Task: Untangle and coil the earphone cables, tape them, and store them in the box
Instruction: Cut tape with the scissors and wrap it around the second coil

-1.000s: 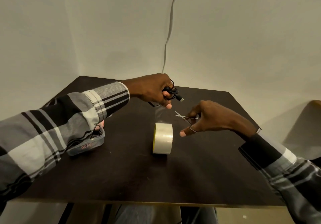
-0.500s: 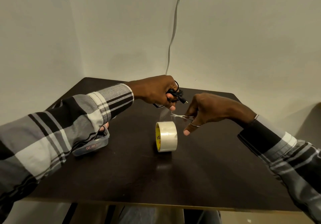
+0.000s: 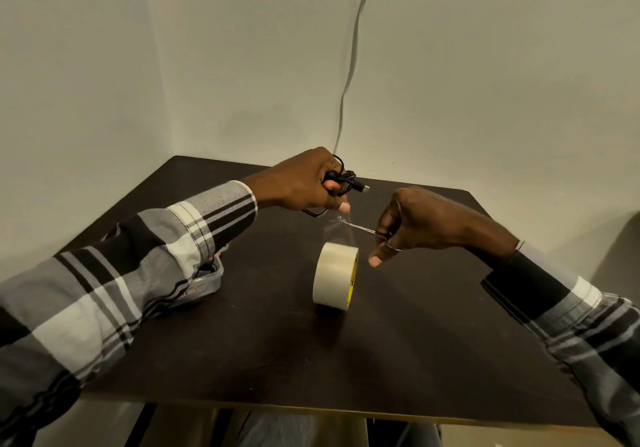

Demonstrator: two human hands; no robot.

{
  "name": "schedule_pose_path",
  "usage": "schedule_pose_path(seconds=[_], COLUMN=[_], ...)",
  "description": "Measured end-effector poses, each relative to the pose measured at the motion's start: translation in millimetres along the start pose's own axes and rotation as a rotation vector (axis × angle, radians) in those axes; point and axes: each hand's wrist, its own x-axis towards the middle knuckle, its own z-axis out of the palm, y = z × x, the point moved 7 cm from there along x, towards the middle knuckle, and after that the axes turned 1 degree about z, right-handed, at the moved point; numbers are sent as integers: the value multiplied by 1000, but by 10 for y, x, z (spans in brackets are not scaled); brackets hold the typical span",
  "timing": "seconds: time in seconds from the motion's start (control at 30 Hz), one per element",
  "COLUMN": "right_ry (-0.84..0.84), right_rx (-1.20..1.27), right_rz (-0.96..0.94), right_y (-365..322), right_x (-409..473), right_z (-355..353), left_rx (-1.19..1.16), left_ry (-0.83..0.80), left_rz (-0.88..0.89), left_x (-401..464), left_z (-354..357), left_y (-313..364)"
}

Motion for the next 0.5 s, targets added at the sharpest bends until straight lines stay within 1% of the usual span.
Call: schedule_pose_path(seconds=[0.07, 0.2, 0.5], right_ry=[-1, -27, -104], right_rx=[14, -46, -58], right_rz=[-5, 25, 55], right_y=[8, 77, 8], right_x=[-4, -27, 10], right_z=[19, 42, -11], left_rx=[-34, -76, -52], left_ry=[14, -66, -128], left_rz=[-13, -20, 21], left_x=[-8, 7, 17], left_z=[4, 72, 127], left_y=[-30, -30, 20])
